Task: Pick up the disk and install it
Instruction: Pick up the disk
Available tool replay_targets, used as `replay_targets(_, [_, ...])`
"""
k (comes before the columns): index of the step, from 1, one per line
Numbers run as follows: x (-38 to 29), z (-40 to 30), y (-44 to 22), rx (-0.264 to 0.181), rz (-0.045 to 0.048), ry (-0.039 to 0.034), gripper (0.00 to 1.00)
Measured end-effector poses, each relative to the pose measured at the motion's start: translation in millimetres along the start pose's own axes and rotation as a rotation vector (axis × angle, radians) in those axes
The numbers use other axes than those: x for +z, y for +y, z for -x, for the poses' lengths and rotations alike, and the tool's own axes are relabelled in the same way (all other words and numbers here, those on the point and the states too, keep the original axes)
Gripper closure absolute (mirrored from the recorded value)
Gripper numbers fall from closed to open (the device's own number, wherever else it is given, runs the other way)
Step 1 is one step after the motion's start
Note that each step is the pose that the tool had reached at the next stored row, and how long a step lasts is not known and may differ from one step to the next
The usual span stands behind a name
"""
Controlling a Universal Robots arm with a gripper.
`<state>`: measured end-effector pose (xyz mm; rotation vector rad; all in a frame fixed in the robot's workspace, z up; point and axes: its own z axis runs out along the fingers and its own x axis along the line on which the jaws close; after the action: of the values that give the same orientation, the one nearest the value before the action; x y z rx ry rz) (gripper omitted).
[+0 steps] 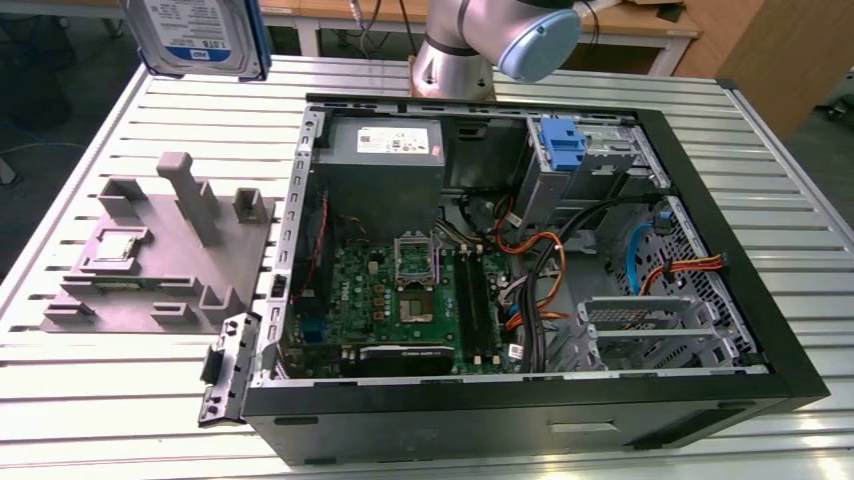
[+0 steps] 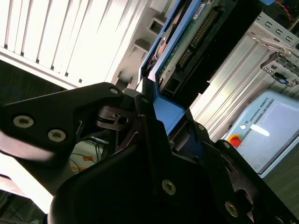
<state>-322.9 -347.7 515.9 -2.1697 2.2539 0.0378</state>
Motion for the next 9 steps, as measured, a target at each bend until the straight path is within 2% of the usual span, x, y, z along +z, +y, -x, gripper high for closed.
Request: replay_targets(9, [0.0, 0.1, -2.8, 0.000, 0.0000, 0.0000, 0.64])
